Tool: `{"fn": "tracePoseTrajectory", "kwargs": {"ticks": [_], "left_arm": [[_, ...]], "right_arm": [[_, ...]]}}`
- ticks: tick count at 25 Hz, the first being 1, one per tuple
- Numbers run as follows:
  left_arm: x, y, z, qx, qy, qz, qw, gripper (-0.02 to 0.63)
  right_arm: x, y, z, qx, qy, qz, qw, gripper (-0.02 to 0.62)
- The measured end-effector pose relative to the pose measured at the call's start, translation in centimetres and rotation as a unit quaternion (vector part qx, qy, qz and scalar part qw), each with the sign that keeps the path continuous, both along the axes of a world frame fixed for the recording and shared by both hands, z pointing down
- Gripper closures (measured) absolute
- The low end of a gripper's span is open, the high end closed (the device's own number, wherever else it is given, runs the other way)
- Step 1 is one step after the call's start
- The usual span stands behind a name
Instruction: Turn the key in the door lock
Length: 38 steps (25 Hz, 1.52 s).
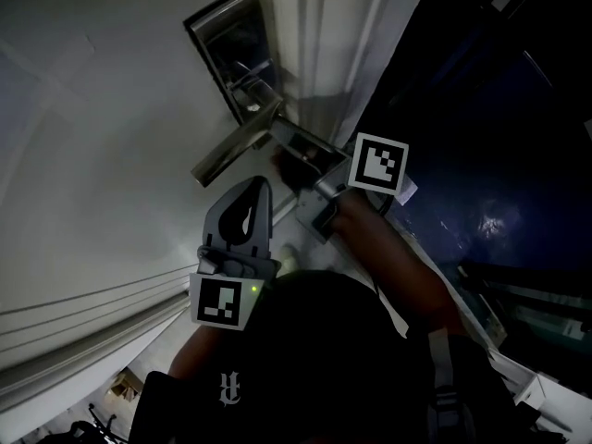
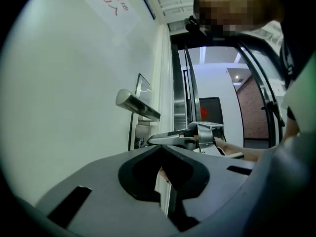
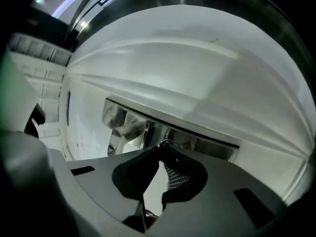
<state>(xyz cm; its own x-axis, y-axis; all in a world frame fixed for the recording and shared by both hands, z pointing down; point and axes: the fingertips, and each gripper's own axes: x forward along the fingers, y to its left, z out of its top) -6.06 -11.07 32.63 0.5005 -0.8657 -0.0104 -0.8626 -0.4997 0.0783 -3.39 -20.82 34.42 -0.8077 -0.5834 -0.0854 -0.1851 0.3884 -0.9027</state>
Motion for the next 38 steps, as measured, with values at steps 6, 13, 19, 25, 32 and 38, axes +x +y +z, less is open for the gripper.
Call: {"fn": "tracePoseTrajectory", "kwargs": {"ticks": [6,13,19,25,32,38], "left_arm": [[0.7,0.8,-0.5,0.005,0.002,-0.011,0.9999,0.600],[0.9,1.4,-0.7,0.006,0.002,-0.021,0.9998,0.600],[0.9,1.7,-0.8,0.005,0.003,-0.028,0.9996,0.600],[1.2,1.4,-0.4,0.001,0.004,-0.025,0.9997,0.600],[1.6,0.9,-0.3,-0.006,0.017,-0.026,0.9995,0.600],[1.6,-0.2,0.0,-0.011,0.028,-0.030,0.9991,0.600]], "right_arm": [[-0.3,0.1,0.1,-0.078,-0.129,-0.028,0.988,0.565],[-0.5,0.1,-0.1,-0.123,-0.289,-0.050,0.948,0.563],[-0.5,0.2,-0.3,-0.109,-0.393,-0.062,0.911,0.541],[0.1,-0.1,0.0,-0.082,-0.373,-0.049,0.923,0.538],[1.4,0.2,0.4,-0.076,-0.330,-0.030,0.941,0.538],[2.6,0.5,0.1,-0.045,-0.268,-0.026,0.962,0.538]]}}
